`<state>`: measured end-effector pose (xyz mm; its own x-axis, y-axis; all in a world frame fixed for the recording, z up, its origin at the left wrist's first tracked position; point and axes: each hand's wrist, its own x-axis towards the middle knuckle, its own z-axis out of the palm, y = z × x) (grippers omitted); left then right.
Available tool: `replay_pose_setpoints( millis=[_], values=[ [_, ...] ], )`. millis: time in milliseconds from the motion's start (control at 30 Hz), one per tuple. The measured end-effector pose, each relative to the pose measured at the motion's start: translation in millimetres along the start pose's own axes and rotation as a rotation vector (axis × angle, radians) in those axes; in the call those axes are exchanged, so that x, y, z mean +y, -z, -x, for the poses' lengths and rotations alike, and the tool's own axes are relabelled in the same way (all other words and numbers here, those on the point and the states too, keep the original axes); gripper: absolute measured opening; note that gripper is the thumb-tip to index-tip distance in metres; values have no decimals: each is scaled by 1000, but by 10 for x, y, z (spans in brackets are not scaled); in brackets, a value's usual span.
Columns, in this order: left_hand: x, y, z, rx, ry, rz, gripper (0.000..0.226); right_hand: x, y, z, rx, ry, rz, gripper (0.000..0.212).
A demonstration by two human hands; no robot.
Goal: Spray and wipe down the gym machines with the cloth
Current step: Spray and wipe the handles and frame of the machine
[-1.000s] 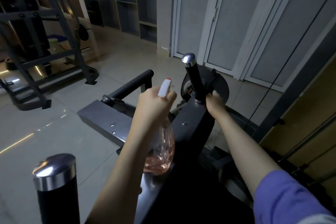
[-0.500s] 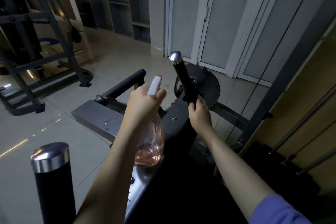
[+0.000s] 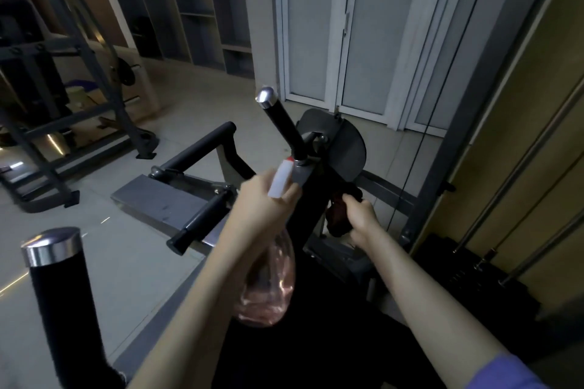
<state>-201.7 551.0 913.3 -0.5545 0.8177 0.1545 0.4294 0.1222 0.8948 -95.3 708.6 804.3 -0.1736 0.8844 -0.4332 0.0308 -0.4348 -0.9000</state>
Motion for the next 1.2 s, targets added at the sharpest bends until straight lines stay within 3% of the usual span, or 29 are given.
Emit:
replay_pose_setpoints(
  millis=[100,200,333,467,567,633,833,967,1200],
  values=[
    [-111,-374,190,-117,84,1,38,42,177,-38,-36,-88,-62,24],
    [-299,-658,288,-216,156,130,25,72,257,-100,-23,-136,-83,35],
    [-470,-896,254,-168,220,96,39,70,311,-156,-40,-155,-30,39],
    [-513,-968,170,-112,243,61,47,24,364,-150,-86,-117,-21,19],
    [-574,-1008,154,-77,279,74,36,-16,388,-141,-107,-92,-4,19],
    [-590,-1032,183,-56,317,97,28,-31,388,-156,-103,-84,27,32],
    [-604,-1061,400,-35,295,-40,21,-48,373,-150,-119,-67,59,39],
    [-624,-1005,646,44,355,-80,29,26,349,-130,-147,-62,59,39],
    [-499,-882,899,22,203,-331,22,173,241,-57,-130,-46,27,42]
  ],
)
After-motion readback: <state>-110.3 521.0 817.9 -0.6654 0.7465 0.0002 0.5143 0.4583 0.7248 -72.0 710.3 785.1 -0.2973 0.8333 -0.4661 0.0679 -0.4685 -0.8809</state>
